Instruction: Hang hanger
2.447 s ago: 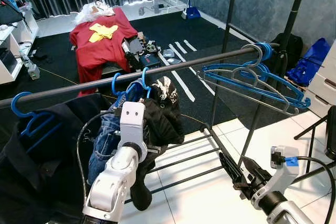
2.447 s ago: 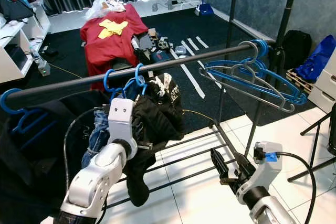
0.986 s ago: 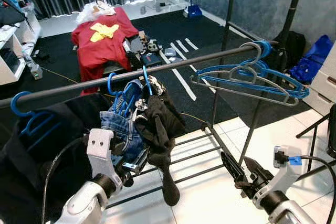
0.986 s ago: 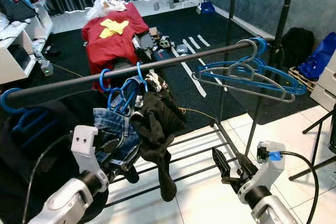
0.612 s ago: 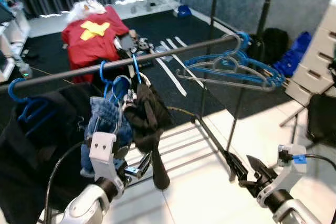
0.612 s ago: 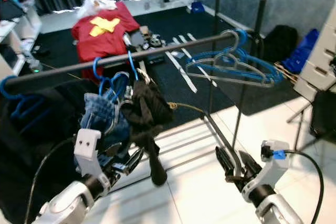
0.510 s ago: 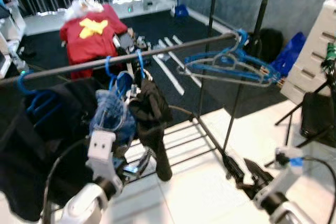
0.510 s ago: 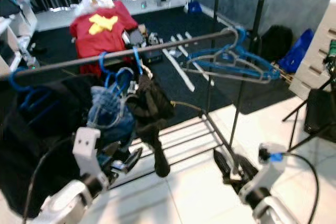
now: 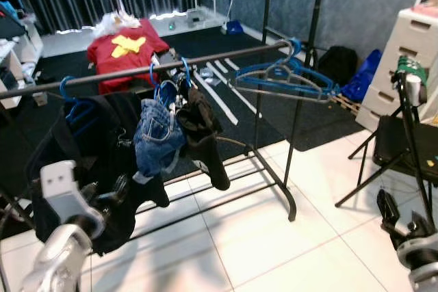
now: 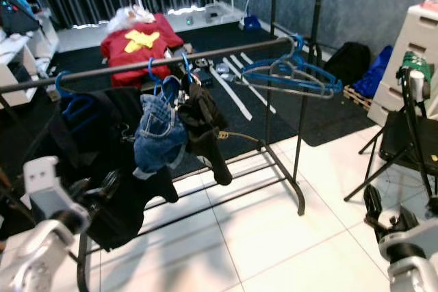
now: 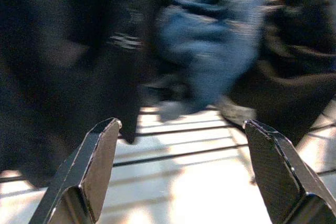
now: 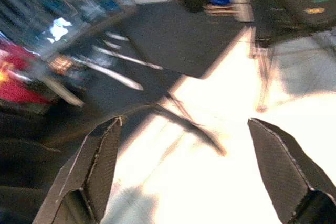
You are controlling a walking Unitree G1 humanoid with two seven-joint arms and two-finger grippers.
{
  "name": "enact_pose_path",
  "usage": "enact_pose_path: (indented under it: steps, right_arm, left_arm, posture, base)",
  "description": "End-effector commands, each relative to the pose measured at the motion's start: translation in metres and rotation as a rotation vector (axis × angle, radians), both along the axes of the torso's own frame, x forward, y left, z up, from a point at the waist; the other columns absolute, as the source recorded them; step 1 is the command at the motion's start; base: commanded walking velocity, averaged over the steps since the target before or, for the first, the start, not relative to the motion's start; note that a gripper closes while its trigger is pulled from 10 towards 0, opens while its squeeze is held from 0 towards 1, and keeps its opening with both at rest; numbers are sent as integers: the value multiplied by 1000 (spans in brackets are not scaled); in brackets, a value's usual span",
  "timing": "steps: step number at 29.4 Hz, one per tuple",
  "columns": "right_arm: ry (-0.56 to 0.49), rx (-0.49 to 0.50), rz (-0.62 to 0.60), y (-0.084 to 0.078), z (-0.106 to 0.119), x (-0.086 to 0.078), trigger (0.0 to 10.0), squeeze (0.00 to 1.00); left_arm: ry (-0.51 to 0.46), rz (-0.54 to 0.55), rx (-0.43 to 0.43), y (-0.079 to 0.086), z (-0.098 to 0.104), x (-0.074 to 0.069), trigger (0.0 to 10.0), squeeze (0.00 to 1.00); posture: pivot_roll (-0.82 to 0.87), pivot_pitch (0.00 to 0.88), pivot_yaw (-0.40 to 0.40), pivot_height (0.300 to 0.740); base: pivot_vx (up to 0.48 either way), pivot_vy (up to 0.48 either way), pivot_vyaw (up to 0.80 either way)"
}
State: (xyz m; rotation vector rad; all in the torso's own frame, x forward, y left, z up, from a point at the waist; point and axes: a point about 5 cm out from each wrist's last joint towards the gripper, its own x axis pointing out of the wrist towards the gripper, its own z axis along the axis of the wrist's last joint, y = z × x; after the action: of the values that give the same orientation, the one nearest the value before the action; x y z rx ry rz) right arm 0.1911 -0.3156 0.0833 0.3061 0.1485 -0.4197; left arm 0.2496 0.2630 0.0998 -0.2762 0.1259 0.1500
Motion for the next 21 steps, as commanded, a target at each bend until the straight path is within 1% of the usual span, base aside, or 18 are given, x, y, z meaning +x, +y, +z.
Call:
enact_pose_path:
  steps: [1, 2, 3, 4, 5, 6, 7, 9, 10, 11, 12, 13, 15, 16, 17, 18, 19, 21]
  right_arm:
    - [87, -54, 12, 7, -18, -1, 10000, 0]
    - [136, -80, 26, 10, -27, -2, 10000, 0]
    - [136, -80, 26, 10, -27, -2, 10000, 0]
    - [219, -73, 101, 24, -47, -3, 10000, 0]
    - [303, -47, 171, 42, -69, -7, 10000, 0]
    - [303, -47, 171, 42, -69, -7, 10000, 0]
    - [354, -16, 218, 55, -83, -11, 10000, 0]
    - [354, -16, 218, 55, -83, -11, 10000, 0]
    - [396, -17, 251, 65, -95, -16, 10000, 0]
    - [396, -17, 251, 65, -95, -16, 10000, 0]
    - [391, 0, 238, 67, -101, -18, 10000, 0]
    - [377, 5, 224, 66, -104, -20, 10000, 0]
    - [377, 5, 224, 66, -104, -20, 10000, 0]
    - [356, 13, 219, 63, -106, -21, 10000, 0]
    - [356, 13, 219, 63, -106, -21, 10000, 0]
    - [335, 20, 218, 59, -107, -21, 10000, 0]
    - [361, -55, 249, 55, -107, -20, 10000, 0]
    - [361, -55, 249, 55, -107, -20, 10000, 0]
  left_arm:
    - [42, 52, 35, 13, -11, -2, 10000, 0]
    - [68, 73, 46, 18, -18, -4, 10000, 0]
    - [68, 73, 46, 18, -18, -4, 10000, 0]
    - [136, 98, 38, 21, -37, -7, 10000, 0]
    - [207, 91, -3, 13, -60, -13, 10000, 0]
    - [207, 91, -3, 13, -60, -13, 10000, 0]
    - [259, 79, -45, 4, -77, -18, 10000, 0]
    - [259, 79, -45, 4, -77, -18, 10000, 0]
    - [323, 47, -45, -7, -94, -24, 10000, 0]
    - [323, 47, -45, -7, -94, -24, 10000, 0]
    - [373, 2, -47, -21, -107, -30, 10000, 0]
    - [400, -27, -43, -28, -115, -33, 10000, 0]
    - [400, -27, -43, -28, -115, -33, 10000, 0]
    - [396, -53, -25, -32, -117, -33, 10000, 0]
    - [396, -53, -25, -32, -117, -33, 10000, 0]
    - [381, -72, -23, -35, -115, -31, 10000, 0]
    - [368, -80, 28, -36, -112, -27, 10000, 0]
    - [368, -80, 28, -36, -112, -27, 10000, 0]
  posture:
    - [-1, 0, 44, 740]
    - [-1, 0, 44, 740]
    - [-1, 0, 44, 740]
    - [2, 0, 49, 740]
    - [-15, 0, 57, 740]
    - [-15, 0, 57, 740]
    - [-15, 0, 57, 740]
    - [-15, 0, 57, 740]
    - [-24, 0, 64, 740]
    - [-24, 0, 64, 740]
    - [-42, 0, 70, 740]
    - [-42, 0, 70, 740]
    - [-42, 0, 70, 740]
    - [-57, 11, 75, 740]
    - [-57, 11, 75, 740]
    - [-48, 22, 60, 740]
    - [-51, 30, 44, 740]
    - [-51, 30, 44, 740]
  base:
    - [0, 0, 0]
    - [0, 0, 0]
    - [0, 0, 0]
    - [0, 0, 0]
    - [0, 0, 0]
    - [0, 0, 0]
    - [0, 0, 0]
    - [0, 0, 0]
    - [0, 0, 0]
    - [0, 0, 0]
    - [0, 0, 0]
    - [0, 0, 0]
    - [0, 0, 0]
    - [0, 0, 0]
    - [0, 0, 0]
    - [0, 0, 0]
    - [0, 0, 0]
    - [0, 0, 0]
